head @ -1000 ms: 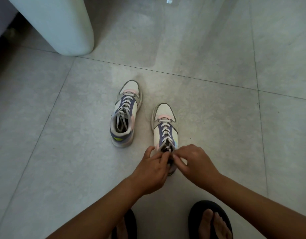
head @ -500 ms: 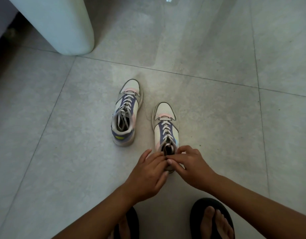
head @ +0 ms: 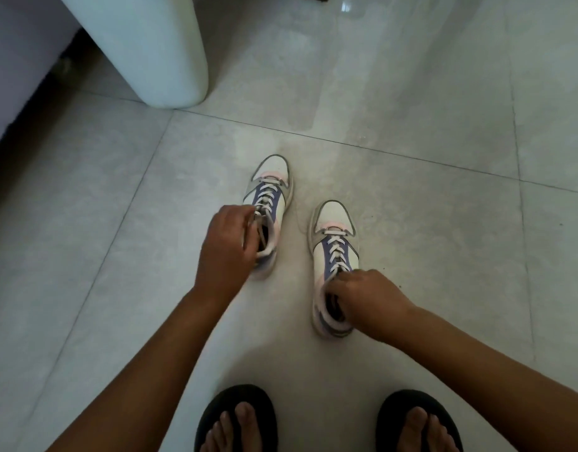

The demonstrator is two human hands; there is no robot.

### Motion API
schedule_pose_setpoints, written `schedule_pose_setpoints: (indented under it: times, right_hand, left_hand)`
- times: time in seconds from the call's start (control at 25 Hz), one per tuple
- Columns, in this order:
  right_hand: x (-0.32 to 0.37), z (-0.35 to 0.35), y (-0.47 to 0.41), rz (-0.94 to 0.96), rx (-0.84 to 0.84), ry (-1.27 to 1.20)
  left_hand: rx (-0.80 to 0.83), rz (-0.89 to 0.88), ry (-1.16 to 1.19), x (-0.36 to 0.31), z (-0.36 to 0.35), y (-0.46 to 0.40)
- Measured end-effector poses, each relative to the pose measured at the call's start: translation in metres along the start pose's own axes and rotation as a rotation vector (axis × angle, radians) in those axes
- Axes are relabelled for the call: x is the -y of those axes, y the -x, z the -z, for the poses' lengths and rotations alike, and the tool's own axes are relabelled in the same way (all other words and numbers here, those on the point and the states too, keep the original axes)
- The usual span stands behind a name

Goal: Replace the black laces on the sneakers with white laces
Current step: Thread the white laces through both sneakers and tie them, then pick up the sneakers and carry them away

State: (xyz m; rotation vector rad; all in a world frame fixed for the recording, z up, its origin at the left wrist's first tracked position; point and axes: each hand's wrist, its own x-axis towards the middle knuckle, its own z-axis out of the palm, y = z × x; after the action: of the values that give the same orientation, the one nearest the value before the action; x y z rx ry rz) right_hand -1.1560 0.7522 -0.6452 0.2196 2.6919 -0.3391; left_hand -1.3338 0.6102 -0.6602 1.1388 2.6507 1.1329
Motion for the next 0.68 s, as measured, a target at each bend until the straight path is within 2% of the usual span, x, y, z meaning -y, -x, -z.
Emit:
schedule_pose_setpoints:
  times: [0.04, 0.08, 0.2, 0.24, 0.4, 0.52, 0.6, 0.68]
  right_hand:
    - [0.002, 0.007, -0.010, -0.065, -0.004, 0.003]
    - [0.002, 0.016, -0.018, -0.121, -0.021, -0.013]
    - [0.006, 0.019, -0.015, -0.163, 0.014, -0.046]
    - [0.011, 0.014, -0.004, -0.154, 0.038, -0.069]
    - [0.037, -0.026, 0.030, -0.010, 0.037, -0.187]
    - [0.013, -0.032, 0.012, -0.029, -0.174, -0.401]
    - [-0.002, -0.018, -0.005, -0.146, -0.289, -0.420]
    - [0.001, -0.013, -0.018, -0.141, -0.296, -0.363]
  left_hand:
    - [0.030, 0.050, -0.018, 0.012, 0.003, -0.012]
    - [0.092, 0.027, -0.053, 0.022, 0.004, -0.020]
    - [0.287, -0.194, -0.319, 0.034, -0.008, -0.015]
    - [0.328, -0.175, -0.351, 0.031, -0.010, -0.011]
    - [0.382, 0.142, -0.197, 0.032, -0.009, 0.000]
    - [0.425, 0.170, 0.005, 0.033, -0.001, 0.018]
    - [0.495, 0.127, 0.050, 0.030, -0.003, 0.036]
    - [0.500, 0.109, 0.101, 0.023, -0.009, 0.051]
